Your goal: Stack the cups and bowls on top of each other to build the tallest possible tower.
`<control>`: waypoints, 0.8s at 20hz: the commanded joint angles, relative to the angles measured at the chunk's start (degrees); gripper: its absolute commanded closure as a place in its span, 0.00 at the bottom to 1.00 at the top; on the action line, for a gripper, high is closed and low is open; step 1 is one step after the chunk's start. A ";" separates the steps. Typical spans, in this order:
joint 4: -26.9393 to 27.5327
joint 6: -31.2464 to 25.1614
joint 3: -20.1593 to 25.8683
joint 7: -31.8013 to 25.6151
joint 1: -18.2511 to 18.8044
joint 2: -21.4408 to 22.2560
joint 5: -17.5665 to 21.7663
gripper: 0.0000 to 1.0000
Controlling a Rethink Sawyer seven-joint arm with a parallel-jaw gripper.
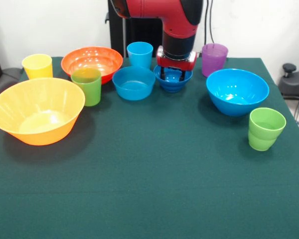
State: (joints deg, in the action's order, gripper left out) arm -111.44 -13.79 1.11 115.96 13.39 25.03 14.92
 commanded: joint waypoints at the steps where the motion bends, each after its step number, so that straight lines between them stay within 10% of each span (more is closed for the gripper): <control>1: 10.74 0.99 4.07 4.49 -0.90 0.59 -2.11 0.00; 16: 8.93 -1.16 5.06 4.61 0.11 3.65 -2.98 0.00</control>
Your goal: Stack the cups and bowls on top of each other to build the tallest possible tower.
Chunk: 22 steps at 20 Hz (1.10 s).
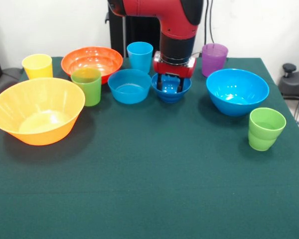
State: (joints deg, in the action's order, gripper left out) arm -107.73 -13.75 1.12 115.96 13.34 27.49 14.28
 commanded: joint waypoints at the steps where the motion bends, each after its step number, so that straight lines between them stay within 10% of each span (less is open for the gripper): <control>1: 5.33 -1.51 5.15 4.39 0.34 1.36 -2.35 0.00; 22: 7.95 8.37 2.93 5.86 -1.51 -4.39 0.23 0.00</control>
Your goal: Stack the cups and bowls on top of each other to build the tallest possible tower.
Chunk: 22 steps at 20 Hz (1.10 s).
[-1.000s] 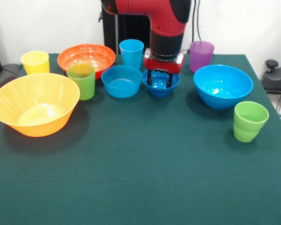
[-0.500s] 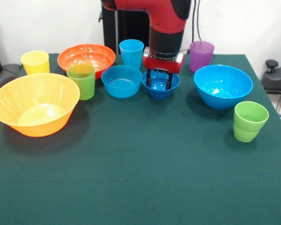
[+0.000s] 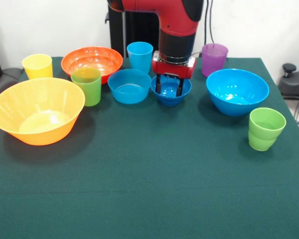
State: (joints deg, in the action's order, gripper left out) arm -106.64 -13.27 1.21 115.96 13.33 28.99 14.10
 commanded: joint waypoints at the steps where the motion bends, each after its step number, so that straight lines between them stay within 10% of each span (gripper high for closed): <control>1: 7.24 8.42 2.72 5.77 -1.53 -6.40 0.55 0.00; 22: 7.66 0.05 5.70 1.71 1.00 -1.64 -1.01 0.00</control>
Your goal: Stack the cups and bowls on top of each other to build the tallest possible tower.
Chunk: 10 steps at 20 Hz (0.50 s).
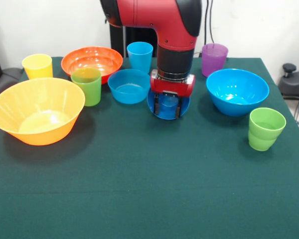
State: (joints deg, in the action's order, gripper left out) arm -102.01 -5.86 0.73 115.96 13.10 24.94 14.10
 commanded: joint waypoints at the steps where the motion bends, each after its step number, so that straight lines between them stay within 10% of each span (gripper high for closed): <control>1: 2.87 -7.94 6.30 1.63 1.30 2.88 -1.10 0.00; 10: 1.85 -10.12 8.03 1.59 2.53 4.13 -1.30 0.00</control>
State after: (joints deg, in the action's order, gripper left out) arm -102.03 -9.30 1.82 115.96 14.39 28.65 14.12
